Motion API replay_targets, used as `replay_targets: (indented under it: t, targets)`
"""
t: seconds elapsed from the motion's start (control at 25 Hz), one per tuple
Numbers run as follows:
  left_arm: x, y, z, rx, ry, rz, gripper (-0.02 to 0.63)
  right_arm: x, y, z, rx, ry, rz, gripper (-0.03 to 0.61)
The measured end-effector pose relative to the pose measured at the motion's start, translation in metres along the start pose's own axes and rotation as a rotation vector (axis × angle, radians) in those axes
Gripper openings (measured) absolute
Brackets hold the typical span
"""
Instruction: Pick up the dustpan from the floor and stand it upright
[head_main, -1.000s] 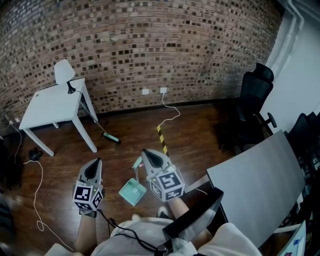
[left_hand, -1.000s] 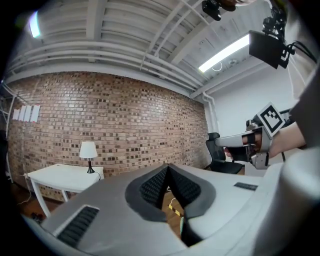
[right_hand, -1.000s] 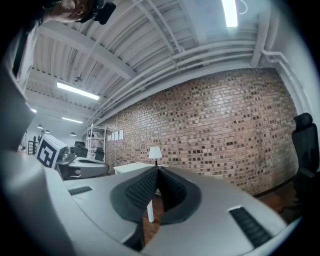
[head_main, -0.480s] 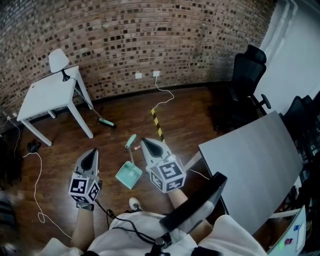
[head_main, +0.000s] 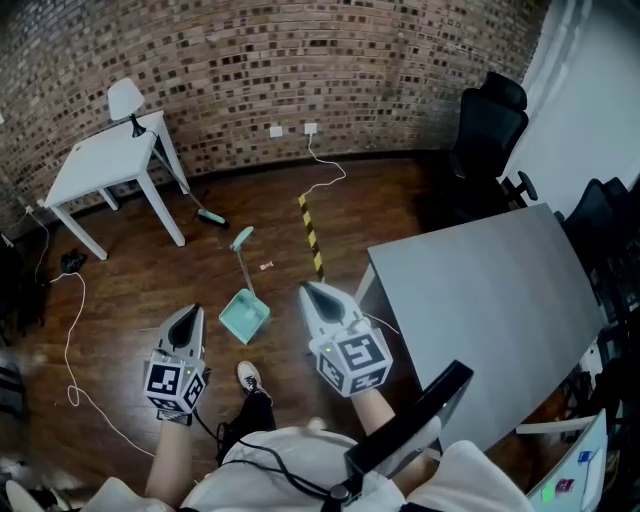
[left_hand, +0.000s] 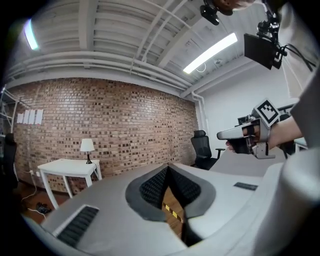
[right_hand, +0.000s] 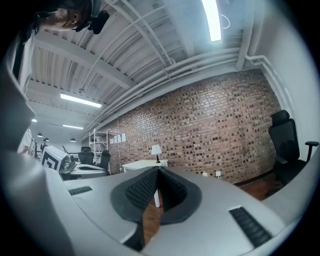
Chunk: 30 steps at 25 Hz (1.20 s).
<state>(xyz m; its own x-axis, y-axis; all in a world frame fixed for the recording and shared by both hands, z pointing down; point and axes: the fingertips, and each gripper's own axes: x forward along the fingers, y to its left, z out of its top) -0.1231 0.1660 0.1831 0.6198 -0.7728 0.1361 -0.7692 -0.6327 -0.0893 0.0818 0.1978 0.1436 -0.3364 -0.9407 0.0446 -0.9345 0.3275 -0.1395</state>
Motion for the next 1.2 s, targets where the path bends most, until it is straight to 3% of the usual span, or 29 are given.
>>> replay_targets:
  t: [0.32, 0.92, 1.2]
  targets:
    - [-0.069, -0.062, -0.005, 0.017, 0.028, -0.013, 0.005, -0.08, 0.021, -0.018, 0.021, 0.039, 0.014, -0.002]
    - [-0.089, -0.058, 0.024, 0.022, -0.055, -0.06, 0.005, -0.081, 0.078, 0.016, -0.102, -0.067, 0.027, -0.003]
    - [-0.088, -0.055, 0.034, 0.067, -0.072, -0.064, 0.005, -0.078, 0.081, 0.009, -0.125, -0.026, 0.002, -0.005]
